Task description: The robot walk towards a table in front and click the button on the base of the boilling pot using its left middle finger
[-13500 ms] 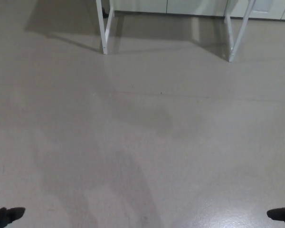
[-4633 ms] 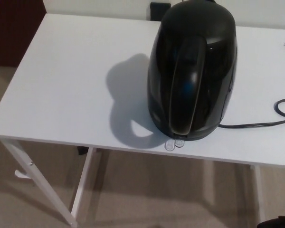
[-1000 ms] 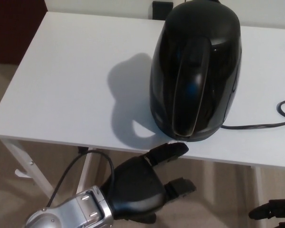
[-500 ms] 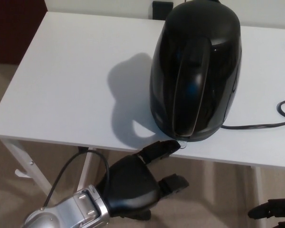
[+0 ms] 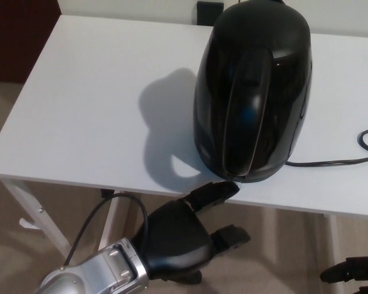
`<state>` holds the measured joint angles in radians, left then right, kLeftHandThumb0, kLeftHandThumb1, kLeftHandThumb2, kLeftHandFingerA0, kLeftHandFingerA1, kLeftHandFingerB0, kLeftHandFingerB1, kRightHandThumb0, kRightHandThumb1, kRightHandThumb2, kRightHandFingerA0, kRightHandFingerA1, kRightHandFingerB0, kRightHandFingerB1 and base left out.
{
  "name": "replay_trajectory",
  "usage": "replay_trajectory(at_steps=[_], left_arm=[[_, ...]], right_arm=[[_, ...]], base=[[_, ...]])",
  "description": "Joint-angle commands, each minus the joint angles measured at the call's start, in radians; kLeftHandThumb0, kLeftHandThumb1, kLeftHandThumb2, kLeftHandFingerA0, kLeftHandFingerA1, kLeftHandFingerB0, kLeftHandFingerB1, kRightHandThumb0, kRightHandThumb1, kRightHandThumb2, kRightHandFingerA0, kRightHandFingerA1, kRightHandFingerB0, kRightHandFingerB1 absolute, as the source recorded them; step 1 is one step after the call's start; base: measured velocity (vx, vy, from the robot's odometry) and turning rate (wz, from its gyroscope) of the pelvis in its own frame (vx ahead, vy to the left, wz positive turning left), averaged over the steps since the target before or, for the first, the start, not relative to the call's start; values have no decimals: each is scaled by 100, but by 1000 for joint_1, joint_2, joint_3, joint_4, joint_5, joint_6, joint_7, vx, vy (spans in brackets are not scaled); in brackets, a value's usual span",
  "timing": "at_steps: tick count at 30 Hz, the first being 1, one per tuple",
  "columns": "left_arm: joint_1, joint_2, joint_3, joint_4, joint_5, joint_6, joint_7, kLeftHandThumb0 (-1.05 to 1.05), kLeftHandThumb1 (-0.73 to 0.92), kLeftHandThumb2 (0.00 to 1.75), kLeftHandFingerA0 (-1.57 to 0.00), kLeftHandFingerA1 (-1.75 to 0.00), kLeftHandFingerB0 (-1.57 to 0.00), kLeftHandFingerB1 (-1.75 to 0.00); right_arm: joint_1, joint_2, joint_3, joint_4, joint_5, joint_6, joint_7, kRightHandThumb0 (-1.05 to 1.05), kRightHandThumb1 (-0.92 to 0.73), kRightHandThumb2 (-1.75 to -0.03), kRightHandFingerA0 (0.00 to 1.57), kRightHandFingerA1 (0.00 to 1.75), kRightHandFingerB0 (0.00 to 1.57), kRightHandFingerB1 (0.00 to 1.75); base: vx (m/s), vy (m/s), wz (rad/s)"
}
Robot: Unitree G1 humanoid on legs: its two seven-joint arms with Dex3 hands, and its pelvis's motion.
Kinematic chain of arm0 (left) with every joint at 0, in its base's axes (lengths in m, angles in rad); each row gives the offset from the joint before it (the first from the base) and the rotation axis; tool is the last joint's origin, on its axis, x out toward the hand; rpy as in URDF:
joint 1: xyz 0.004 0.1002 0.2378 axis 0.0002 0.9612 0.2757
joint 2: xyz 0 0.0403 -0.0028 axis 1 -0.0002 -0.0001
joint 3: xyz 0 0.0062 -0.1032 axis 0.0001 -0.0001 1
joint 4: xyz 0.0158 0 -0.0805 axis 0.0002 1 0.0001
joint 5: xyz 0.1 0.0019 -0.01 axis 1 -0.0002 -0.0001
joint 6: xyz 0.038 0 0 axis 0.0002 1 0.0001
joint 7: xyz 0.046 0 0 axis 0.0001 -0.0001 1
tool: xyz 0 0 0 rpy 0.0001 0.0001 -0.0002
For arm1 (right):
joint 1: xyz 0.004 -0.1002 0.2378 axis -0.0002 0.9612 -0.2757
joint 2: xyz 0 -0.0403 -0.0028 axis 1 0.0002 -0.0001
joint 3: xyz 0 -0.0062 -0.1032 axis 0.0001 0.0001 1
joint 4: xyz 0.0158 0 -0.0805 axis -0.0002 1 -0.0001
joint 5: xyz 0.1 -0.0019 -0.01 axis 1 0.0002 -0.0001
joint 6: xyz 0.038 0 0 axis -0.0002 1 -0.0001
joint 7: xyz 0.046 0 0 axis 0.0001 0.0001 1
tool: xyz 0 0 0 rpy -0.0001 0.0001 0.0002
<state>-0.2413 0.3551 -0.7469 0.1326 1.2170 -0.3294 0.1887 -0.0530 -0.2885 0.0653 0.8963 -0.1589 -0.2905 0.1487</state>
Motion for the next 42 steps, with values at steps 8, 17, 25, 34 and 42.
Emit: replay_trajectory(at_steps=[8,17,25,34,42], left_arm=[[-39,-14,9,67,-6,33,-15,-58,63,60,-31,-32,-28,-30],[-30,-43,-18,137,12,64,-22,-59,62,60,-30,-31,-28,-30],[-23,-60,-68,170,32,77,19,-60,62,59,-33,-32,-29,-30],[46,-1,-65,40,8,52,71,-60,60,58,-34,-32,-31,-30],[231,159,-1,-250,-46,-26,126,-61,62,58,-34,-33,-30,-30]], right_arm=[[3,-19,-5,-3,2,2,11,-29,-40,-52,100,55,86,54],[10,-16,-5,-12,5,7,17,-28,-40,-52,99,55,85,54],[7,-20,-2,-17,-1,10,15,-30,-41,-53,101,55,86,54],[-1,-16,-4,-19,5,18,23,-31,-39,-52,101,56,87,55],[4,-20,-12,15,13,-8,36,-31,-39,-52,100,57,87,55]], base=[[0,0,0],[0,0,0],[0,0,0],[0,0,0],[0,0,0]])
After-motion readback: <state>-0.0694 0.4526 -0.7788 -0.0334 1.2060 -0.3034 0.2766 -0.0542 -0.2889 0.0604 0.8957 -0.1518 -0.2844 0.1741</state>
